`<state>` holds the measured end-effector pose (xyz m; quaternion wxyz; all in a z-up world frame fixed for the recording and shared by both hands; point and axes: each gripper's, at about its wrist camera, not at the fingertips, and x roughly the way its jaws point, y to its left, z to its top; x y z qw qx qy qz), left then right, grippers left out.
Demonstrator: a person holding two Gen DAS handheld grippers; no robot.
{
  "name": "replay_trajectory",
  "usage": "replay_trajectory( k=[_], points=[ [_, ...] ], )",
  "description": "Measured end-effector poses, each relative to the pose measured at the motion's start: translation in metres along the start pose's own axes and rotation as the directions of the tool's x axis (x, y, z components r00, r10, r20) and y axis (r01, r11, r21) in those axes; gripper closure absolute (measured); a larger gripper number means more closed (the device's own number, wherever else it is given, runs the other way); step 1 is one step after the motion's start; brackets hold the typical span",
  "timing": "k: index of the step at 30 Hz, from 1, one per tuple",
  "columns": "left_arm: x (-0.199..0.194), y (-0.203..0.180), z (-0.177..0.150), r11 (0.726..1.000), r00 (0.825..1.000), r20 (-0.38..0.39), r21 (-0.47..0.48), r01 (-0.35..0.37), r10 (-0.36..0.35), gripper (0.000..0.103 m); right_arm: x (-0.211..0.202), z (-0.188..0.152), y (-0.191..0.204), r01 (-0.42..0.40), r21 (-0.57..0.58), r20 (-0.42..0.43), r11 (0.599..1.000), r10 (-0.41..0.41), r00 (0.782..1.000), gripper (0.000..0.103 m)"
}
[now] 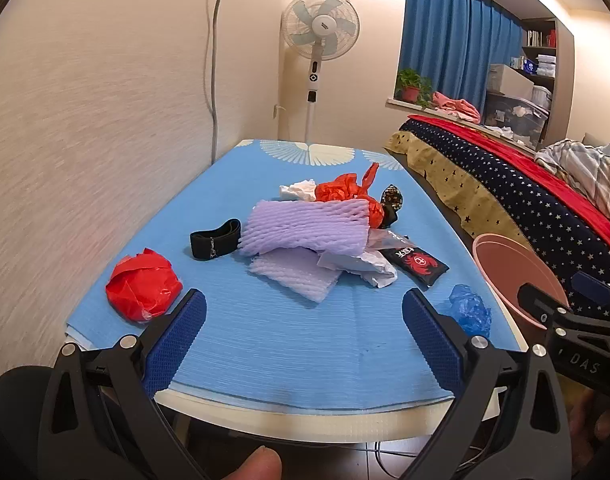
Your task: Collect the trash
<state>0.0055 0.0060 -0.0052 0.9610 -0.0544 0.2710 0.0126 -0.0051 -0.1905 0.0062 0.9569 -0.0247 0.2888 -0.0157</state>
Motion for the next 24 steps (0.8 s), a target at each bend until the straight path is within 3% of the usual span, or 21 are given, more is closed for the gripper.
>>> replay_trajectory(
  k=[8, 15, 19, 24],
  points=[
    [0.008, 0.004, -0.001, 0.999, 0.999, -0.001, -0.015, -0.033, 0.033, 0.008, 0.016, -0.003, 0.003, -0.034, 0.010, -0.040, 0.999, 0.034, 0.999, 0.013],
    [0.020, 0.013, -0.002, 0.990, 0.991, 0.005, -0.046, -0.136, 0.136, 0.008, 0.038, -0.006, 0.004, -0.065, 0.038, -0.090, 0.997, 0.068, 0.994, 0.014],
    [0.030, 0.023, -0.001, 0.971, 0.974, 0.010, -0.081, -0.223, 0.224, 0.008, 0.052, -0.009, 0.009, -0.080, 0.035, -0.123, 0.996, 0.084, 0.989, 0.015],
    [0.040, 0.036, 0.002, 0.937, 0.945, 0.002, -0.129, -0.325, 0.328, 0.009, 0.068, -0.012, 0.012, -0.101, 0.041, -0.173, 0.994, 0.106, 0.979, 0.025]
  ],
)
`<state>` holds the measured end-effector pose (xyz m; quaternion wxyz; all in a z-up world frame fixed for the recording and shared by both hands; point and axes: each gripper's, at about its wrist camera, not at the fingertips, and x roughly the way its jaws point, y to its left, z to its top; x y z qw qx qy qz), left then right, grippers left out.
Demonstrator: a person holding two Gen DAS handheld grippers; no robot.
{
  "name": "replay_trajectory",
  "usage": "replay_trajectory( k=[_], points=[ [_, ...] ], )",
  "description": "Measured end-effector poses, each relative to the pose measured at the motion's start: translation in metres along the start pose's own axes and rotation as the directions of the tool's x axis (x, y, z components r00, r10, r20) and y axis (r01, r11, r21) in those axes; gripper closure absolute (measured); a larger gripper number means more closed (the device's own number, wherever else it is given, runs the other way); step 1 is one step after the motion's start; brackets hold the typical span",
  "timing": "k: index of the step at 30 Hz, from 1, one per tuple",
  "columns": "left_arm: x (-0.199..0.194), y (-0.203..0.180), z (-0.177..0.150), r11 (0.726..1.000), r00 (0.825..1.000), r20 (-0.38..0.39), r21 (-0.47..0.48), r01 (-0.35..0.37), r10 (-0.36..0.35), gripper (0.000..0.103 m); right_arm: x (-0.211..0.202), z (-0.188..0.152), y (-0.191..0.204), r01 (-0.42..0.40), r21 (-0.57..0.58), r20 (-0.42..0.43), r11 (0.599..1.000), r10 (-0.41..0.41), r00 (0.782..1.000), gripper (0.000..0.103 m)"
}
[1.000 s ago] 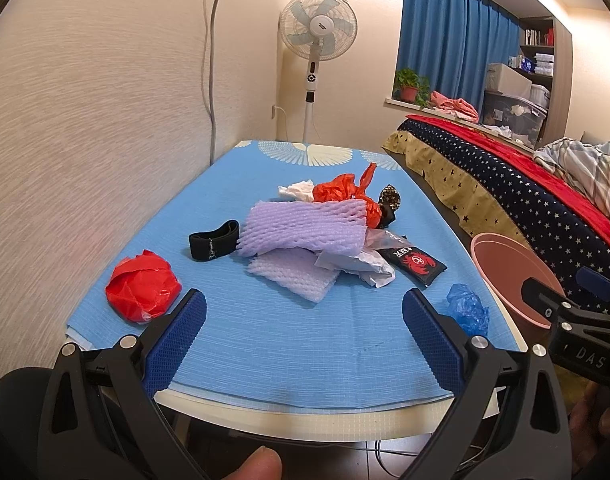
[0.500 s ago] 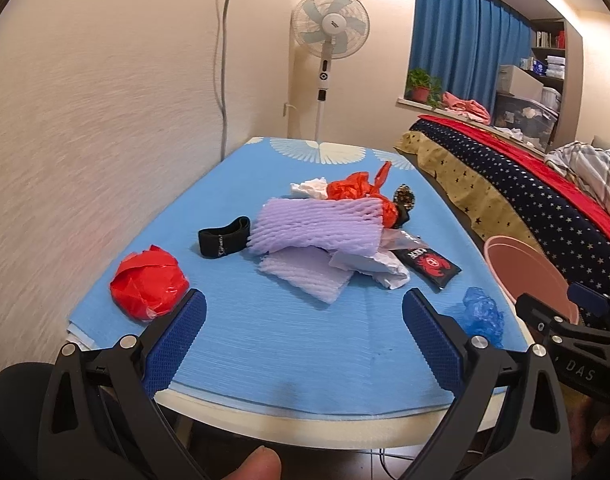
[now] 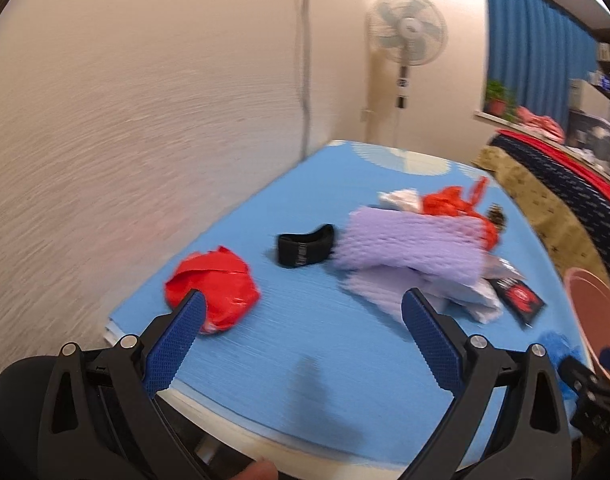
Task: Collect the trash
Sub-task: 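Grasp the red plastic bag ball with the left tool while the right tool grasps the blue bag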
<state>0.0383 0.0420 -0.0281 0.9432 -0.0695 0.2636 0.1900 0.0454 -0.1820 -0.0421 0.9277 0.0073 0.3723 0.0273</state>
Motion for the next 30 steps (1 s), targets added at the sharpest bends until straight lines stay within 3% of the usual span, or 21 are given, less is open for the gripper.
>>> replay_trajectory(
  k=[4, 9, 11, 16, 22, 30],
  points=[
    [0.019, 0.009, 0.003, 0.995, 0.995, -0.030, -0.047, -0.092, 0.090, 0.012, 0.010, 0.000, 0.003, -0.012, -0.007, -0.037, 1.000, 0.012, 0.999, 0.040],
    [0.040, 0.019, 0.005, 0.976, 0.977, -0.083, -0.077, -0.201, 0.195, 0.012, 0.019, 0.003, 0.005, -0.040, -0.015, -0.062, 0.999, 0.039, 0.997, 0.076],
    [0.050, 0.023, 0.005, 0.967, 0.967, -0.113, -0.090, -0.238, 0.227, 0.013, 0.019, 0.005, 0.006, -0.044, -0.020, -0.057, 0.999, 0.043, 0.997, 0.083],
    [0.069, 0.038, 0.004, 0.945, 0.944, -0.190, -0.137, -0.298, 0.270, 0.015, 0.016, 0.008, 0.006, -0.049, -0.023, -0.041, 0.999, 0.048, 0.998, 0.085],
    [0.082, 0.044, 0.003, 0.941, 0.937, -0.243, -0.166, -0.296, 0.252, 0.024, 0.013, 0.010, 0.005, -0.050, -0.024, -0.027, 0.998, 0.050, 0.998, 0.085],
    [0.085, 0.042, 0.002, 0.951, 0.947, -0.245, -0.179, -0.254, 0.207, 0.030, 0.003, 0.015, 0.003, -0.054, -0.025, 0.008, 0.998, 0.055, 0.998, 0.085]
  ],
)
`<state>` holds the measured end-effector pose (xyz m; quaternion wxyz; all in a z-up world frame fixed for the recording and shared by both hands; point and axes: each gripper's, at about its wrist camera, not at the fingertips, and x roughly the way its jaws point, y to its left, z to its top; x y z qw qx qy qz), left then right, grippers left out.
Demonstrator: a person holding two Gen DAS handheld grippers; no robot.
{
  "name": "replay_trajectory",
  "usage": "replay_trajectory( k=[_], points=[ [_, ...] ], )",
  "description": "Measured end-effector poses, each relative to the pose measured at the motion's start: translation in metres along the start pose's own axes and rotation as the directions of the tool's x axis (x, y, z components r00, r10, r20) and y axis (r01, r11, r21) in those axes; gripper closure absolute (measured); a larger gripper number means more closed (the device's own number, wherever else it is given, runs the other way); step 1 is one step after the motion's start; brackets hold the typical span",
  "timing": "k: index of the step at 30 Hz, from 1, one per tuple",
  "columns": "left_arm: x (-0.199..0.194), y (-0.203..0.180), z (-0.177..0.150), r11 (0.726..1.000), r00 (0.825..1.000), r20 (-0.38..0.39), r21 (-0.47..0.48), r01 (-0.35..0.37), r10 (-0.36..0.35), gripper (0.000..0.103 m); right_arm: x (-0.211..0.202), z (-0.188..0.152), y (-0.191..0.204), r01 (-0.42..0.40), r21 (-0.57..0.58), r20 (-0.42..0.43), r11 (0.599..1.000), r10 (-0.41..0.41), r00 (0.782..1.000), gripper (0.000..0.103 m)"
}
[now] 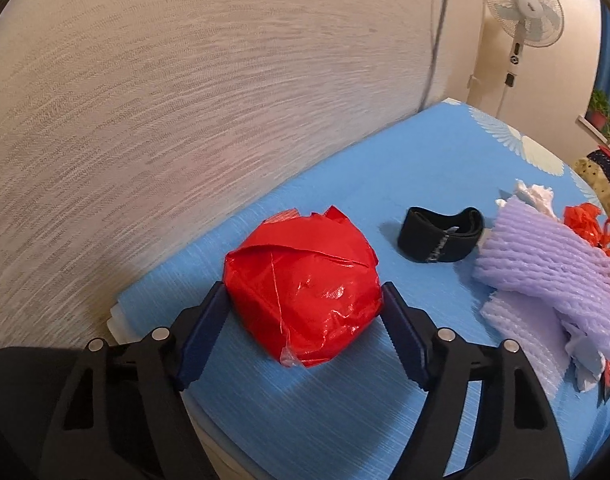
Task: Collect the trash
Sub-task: 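Grasp the red plastic bag ball with the left tool while the right tool grasps the blue bag, then carry both bags over the pink wastebasket and open both tools to drop them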
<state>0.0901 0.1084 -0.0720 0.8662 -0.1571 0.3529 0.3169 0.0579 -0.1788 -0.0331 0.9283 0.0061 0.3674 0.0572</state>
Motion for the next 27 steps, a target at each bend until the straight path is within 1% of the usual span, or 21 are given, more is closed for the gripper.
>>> replay_trajectory(
  k=[6, 9, 14, 18, 22, 27],
  points=[
    [-0.032, 0.005, -0.011, 0.996, 0.997, 0.049, 0.072, 0.055, -0.059, 0.030, -0.012, 0.005, -0.004, 0.007, 0.006, 0.037, 1.000, -0.008, 0.999, 0.085],
    [-0.044, 0.005, -0.015, 0.992, 0.994, 0.058, 0.094, 0.087, -0.093, 0.030, -0.018, 0.006, -0.006, 0.012, 0.005, 0.054, 1.000, -0.013, 0.998, 0.085],
    [-0.060, 0.008, -0.020, 0.984, 0.990, 0.069, 0.133, 0.116, -0.126, 0.030, -0.030, 0.008, -0.011, 0.025, 0.010, 0.081, 1.000, -0.026, 0.996, 0.085],
    [-0.070, 0.002, -0.018, 0.978, 0.985, 0.084, 0.160, 0.135, -0.150, 0.030, -0.040, 0.008, -0.015, 0.033, 0.015, 0.099, 0.999, -0.035, 0.994, 0.085],
    [-0.084, 0.001, -0.021, 0.968, 0.976, 0.103, 0.184, 0.173, -0.194, 0.030, -0.049, 0.008, -0.019, 0.045, 0.021, 0.119, 0.999, -0.047, 0.992, 0.085],
    [-0.105, -0.002, -0.025, 0.947, 0.956, 0.135, 0.228, 0.226, -0.260, 0.030, -0.060, 0.009, -0.028, 0.060, 0.040, 0.136, 0.997, -0.065, 0.989, 0.085]
  ],
)
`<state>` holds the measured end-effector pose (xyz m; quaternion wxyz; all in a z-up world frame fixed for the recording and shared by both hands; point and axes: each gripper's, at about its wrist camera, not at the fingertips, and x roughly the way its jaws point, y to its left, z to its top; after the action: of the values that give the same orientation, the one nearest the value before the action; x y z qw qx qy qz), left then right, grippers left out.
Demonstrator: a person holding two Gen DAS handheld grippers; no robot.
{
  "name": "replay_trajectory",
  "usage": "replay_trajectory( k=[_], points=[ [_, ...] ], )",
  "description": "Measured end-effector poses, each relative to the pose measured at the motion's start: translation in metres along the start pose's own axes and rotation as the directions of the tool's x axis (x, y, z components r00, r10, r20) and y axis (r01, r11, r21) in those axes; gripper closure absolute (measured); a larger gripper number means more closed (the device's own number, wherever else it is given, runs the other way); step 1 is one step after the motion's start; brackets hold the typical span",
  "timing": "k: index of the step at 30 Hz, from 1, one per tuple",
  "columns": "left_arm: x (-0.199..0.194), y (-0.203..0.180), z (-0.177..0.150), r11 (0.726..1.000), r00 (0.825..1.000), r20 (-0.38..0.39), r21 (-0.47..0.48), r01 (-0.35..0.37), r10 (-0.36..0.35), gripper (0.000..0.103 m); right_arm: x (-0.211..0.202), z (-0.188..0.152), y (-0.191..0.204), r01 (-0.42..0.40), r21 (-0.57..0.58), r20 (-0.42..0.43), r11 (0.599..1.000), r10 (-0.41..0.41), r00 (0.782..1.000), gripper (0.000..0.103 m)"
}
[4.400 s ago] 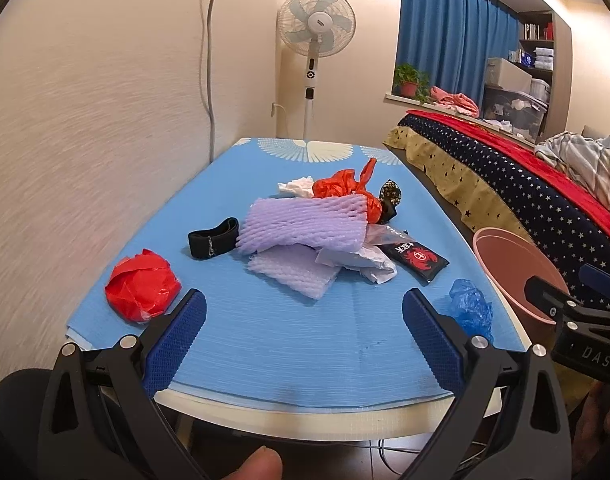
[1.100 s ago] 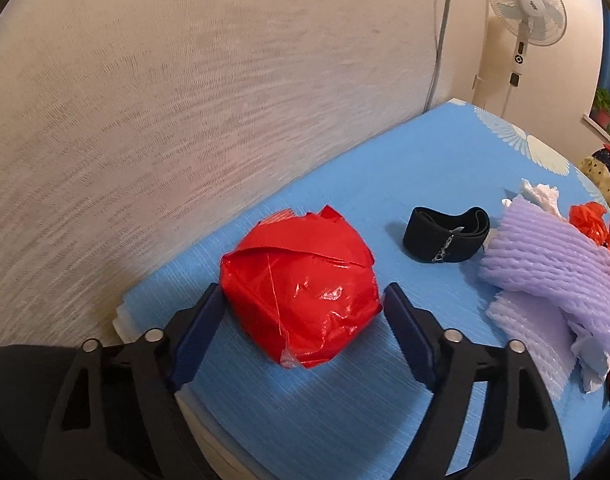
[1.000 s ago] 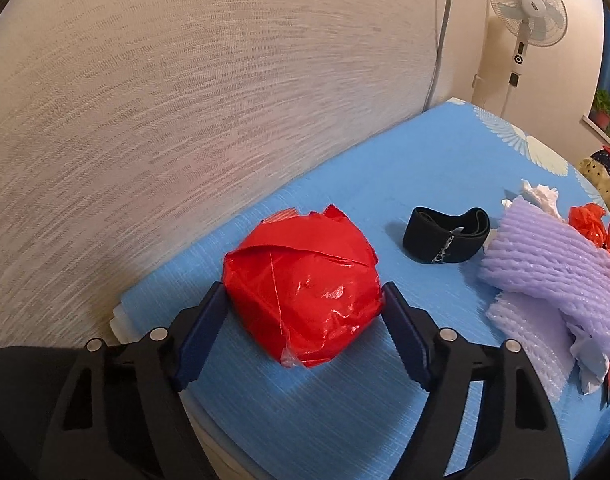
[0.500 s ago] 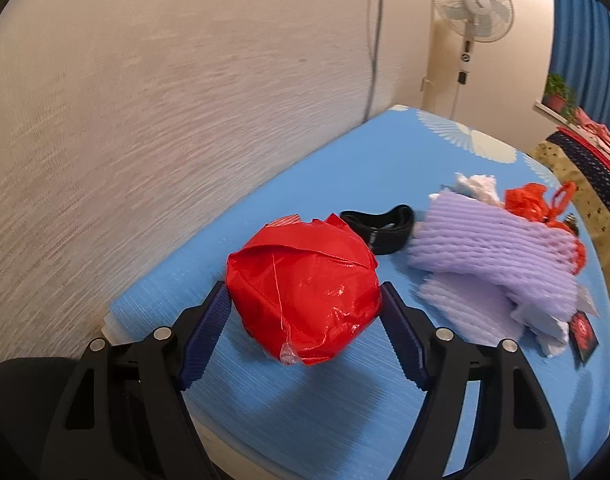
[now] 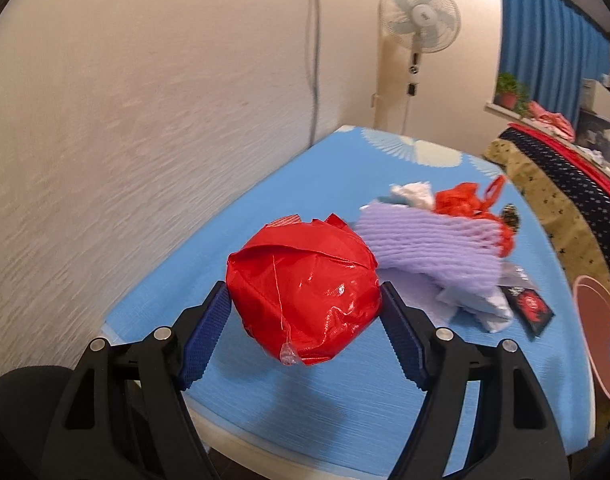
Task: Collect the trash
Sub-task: 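Carry both bags over the pink wastebasket and open both tools to drop them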
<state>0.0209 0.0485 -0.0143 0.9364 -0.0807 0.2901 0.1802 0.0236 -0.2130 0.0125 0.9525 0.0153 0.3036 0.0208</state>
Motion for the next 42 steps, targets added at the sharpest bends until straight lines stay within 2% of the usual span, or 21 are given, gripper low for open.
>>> replay_trajectory(
  k=[10, 19, 23, 28, 37, 42],
  points=[
    [-0.024, -0.028, 0.002, 0.991, 0.993, 0.045, 0.082, 0.102, -0.106, 0.030, -0.011, 0.007, -0.024, 0.046, 0.041, 0.033, 0.998, -0.047, 0.998, 0.085],
    [-0.030, -0.074, 0.002, 0.958, 0.971, 0.040, 0.182, 0.224, -0.235, 0.030, -0.009, 0.023, -0.055, 0.092, 0.109, 0.041, 0.990, -0.097, 0.994, 0.085],
    [-0.030, -0.101, 0.002, 0.937, 0.957, 0.037, 0.217, 0.272, -0.286, 0.030, -0.013, 0.034, -0.075, 0.136, 0.127, 0.066, 0.983, -0.146, 0.987, 0.085],
    [-0.030, -0.134, 0.005, 0.914, 0.939, 0.027, 0.240, 0.326, -0.342, 0.030, -0.014, 0.049, -0.107, 0.156, 0.175, 0.047, 0.972, -0.167, 0.985, 0.085],
    [-0.030, -0.200, 0.008, 0.852, 0.890, 0.005, 0.292, 0.434, -0.455, 0.030, -0.021, 0.074, -0.164, 0.223, 0.200, 0.053, 0.954, -0.238, 0.970, 0.085],
    [-0.033, -0.234, 0.005, 0.811, 0.861, -0.012, 0.328, 0.485, -0.509, 0.030, -0.015, 0.073, -0.173, 0.229, 0.220, 0.032, 0.948, -0.242, 0.970, 0.085]
  ],
)
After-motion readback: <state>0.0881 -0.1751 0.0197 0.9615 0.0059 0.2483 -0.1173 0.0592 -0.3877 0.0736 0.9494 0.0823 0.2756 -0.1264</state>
